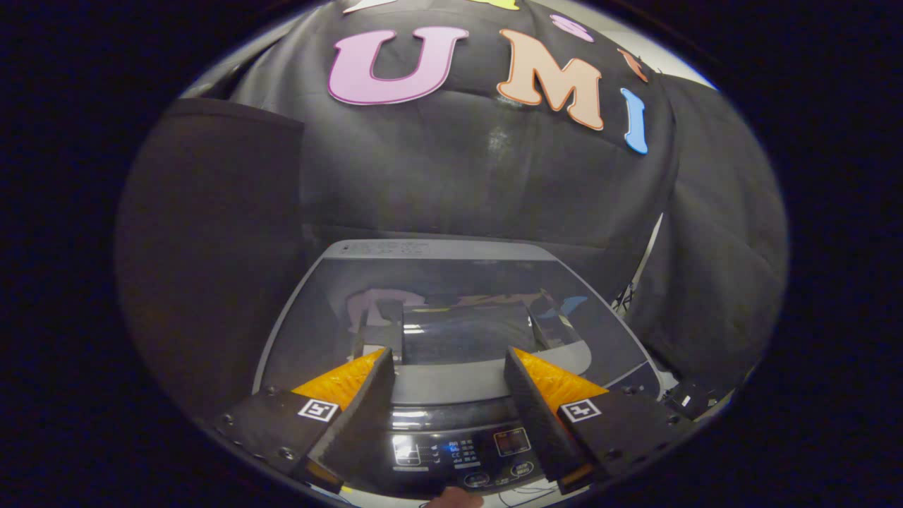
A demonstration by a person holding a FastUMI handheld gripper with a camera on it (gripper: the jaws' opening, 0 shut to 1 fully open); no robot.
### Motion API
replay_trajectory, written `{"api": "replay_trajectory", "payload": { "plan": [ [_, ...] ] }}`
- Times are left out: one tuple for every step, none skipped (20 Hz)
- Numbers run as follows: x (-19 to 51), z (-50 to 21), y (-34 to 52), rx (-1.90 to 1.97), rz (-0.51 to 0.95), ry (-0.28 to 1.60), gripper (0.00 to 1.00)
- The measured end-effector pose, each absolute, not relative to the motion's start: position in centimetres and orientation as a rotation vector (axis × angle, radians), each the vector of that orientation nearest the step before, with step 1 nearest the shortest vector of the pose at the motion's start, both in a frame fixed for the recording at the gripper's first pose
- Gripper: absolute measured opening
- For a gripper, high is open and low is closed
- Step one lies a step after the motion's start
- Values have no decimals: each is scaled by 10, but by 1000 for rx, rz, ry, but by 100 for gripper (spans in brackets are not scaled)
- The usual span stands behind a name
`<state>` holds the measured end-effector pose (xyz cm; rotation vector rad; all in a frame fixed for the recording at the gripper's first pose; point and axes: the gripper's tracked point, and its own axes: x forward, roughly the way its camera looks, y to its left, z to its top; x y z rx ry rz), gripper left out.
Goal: Put the clothes into the washing machine and then close the washing machine lid.
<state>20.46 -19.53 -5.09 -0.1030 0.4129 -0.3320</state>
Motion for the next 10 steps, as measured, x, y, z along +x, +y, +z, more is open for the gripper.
{"api": "replay_trajectory", "payload": {
  "plan": [
    [202, -48, -194, -111, -329, 406, 98],
    [200, -43, -194, -119, -332, 397, 98],
    [197, -36, -191, -119, -332, 380, 98],
    [194, -31, -188, -106, -332, 365, 98],
    [192, -27, -183, -81, -322, 351, 98],
    [190, -21, -179, -59, -312, 329, 98],
    [186, -14, -179, -56, -321, 311, 98],
    [180, -8, -178, -59, -324, 302, 98],
    [174, -4, -175, -73, -321, 297, 97],
    [170, 0, -172, -88, -314, 300, 97]
  ]
}}
